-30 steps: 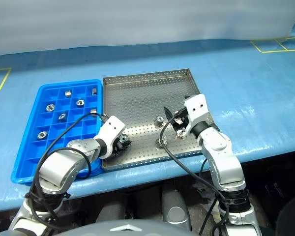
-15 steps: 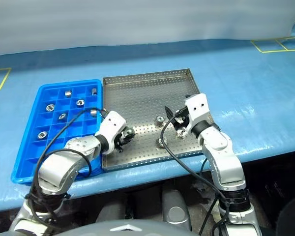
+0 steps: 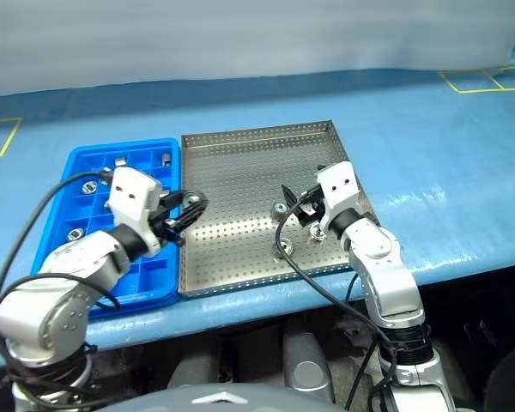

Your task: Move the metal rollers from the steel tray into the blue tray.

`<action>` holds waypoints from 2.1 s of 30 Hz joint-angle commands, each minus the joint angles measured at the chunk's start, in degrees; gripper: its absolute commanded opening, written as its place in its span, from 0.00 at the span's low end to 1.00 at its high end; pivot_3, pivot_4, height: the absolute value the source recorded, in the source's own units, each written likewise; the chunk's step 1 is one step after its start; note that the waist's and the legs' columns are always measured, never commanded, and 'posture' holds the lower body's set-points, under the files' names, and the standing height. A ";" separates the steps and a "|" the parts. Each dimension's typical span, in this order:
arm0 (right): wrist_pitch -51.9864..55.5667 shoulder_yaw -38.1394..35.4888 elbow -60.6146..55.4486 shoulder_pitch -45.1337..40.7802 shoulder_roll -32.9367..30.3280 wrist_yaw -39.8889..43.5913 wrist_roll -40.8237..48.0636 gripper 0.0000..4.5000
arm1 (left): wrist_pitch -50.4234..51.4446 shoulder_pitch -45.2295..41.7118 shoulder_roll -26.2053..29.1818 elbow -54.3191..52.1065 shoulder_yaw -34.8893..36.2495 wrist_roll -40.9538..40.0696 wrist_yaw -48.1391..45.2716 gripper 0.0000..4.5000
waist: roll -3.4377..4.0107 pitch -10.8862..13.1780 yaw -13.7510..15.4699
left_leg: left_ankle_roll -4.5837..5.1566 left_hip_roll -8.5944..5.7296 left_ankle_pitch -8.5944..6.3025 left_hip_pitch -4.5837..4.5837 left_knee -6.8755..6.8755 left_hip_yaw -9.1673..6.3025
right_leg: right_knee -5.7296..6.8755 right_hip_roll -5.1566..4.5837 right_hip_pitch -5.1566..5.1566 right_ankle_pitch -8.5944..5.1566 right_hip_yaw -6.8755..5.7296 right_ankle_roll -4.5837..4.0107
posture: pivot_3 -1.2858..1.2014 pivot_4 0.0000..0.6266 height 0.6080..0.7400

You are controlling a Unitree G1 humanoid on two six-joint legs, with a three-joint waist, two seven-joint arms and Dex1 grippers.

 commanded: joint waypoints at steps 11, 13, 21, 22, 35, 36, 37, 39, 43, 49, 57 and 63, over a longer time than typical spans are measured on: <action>-2.26 1.23 1.51 -2.88 0.67 1.92 0.11 1.00 | 11.83 2.40 2.32 -5.55 16.02 -0.05 2.35 0.39 | -0.03 0.02 3.70 | -0.04 0.00 0.02 -0.01 0.01 -0.03 | -0.02 0.00 0.00 0.00 -0.05 -0.03 | 0.47 0.24 1.00; -2.33 1.22 1.55 -2.88 0.69 2.00 0.13 1.00 | 11.98 3.85 3.57 -4.83 16.60 0.92 2.90 0.39 | -0.03 0.01 4.05 | -0.04 0.00 0.02 -0.01 0.00 -0.03 | -0.02 -0.01 0.00 0.00 -0.05 -0.04 | 0.47 0.24 1.00; -2.28 1.50 1.46 -2.77 0.51 3.04 0.49 1.00 | 11.39 6.98 3.54 0.09 14.21 4.15 5.57 0.39 | -0.04 0.01 4.67 | -0.05 0.00 0.03 0.00 0.00 -0.03 | -0.01 -0.02 0.00 0.01 -0.07 -0.07 | 0.47 0.24 1.00; -2.28 1.76 1.33 -2.64 0.32 3.50 0.51 1.00 | 10.94 6.76 3.20 0.99 13.24 4.61 6.15 0.39 | -0.03 0.01 4.82 | -0.05 0.00 0.03 0.00 0.00 -0.03 | -0.01 -0.02 0.00 0.01 -0.08 -0.08 | 0.47 0.24 1.00; -2.27 1.48 1.25 -2.36 0.35 3.95 0.29 1.00 | 7.89 9.82 5.64 1.32 24.48 2.71 -0.05 0.39 | -0.05 0.02 4.53 | -0.06 0.03 0.02 -0.05 -0.04 -0.01 | 0.00 -0.05 -0.11 0.10 -0.11 -0.34 | 0.47 0.24 1.00; -2.28 1.51 1.32 -2.43 0.38 3.98 0.32 1.00 | 7.71 10.86 6.28 1.34 26.18 2.50 -1.00 0.39 | -0.04 0.02 4.50 | -0.06 0.03 0.02 -0.08 -0.04 -0.01 | 0.00 -0.05 -0.13 0.08 -0.11 -0.30 | 0.47 0.24 1.00; -2.31 1.53 1.43 -2.53 0.39 4.02 0.33 1.00 | 7.52 12.30 7.20 1.53 28.36 2.59 -1.90 0.39 | -0.04 0.02 4.46 | -0.06 0.03 0.02 -0.08 -0.04 -0.01 | 0.00 -0.05 -0.14 0.03 -0.12 -0.22 | 0.47 0.24 1.00; -2.39 1.54 1.70 -2.74 0.41 4.14 0.36 1.00 | 7.06 14.76 8.47 1.79 31.43 2.49 -3.53 0.39 | -0.05 0.02 4.48 | -0.06 0.03 0.02 -0.09 -0.05 0.00 | 0.00 -0.07 -0.16 0.00 -0.12 -0.20 | 0.48 0.24 1.00; -2.73 2.05 2.55 -3.43 0.70 4.53 0.33 1.00 | 6.55 18.51 8.73 1.34 33.26 1.92 -5.37 0.39 | -0.04 0.02 4.85 | -0.07 0.02 0.02 -0.08 -0.05 0.00 | 0.00 -0.11 -0.14 -0.01 -0.14 -0.19 | 0.49 0.24 1.00; -3.08 2.69 3.21 -3.79 1.11 4.88 0.27 1.00 | 6.25 18.34 6.57 0.54 29.23 1.16 -4.72 0.39 | -0.08 0.00 5.50 | -0.07 0.01 0.02 -0.07 -0.03 -0.01 | 0.00 -0.17 -0.11 -0.03 -0.18 -0.16 | 0.49 0.24 1.00; -3.31 2.27 3.01 -3.52 1.00 4.64 0.17 1.00 | 4.87 19.69 7.22 1.54 27.14 1.05 -4.95 0.39 | -0.07 0.00 5.19 | -0.07 0.02 0.01 -0.08 -0.08 0.01 | 0.00 -0.16 -0.16 0.09 -0.19 -0.40 | 0.48 0.24 1.00; -3.35 2.06 2.95 -3.56 0.83 4.56 0.12 1.00 | 4.31 20.90 7.61 1.41 28.94 1.05 -5.26 0.39 | -0.08 0.00 5.16 | -0.07 0.03 0.01 -0.08 -0.08 0.01 | 0.00 -0.16 -0.16 -0.01 -0.19 -0.25 | 0.48 0.24 1.00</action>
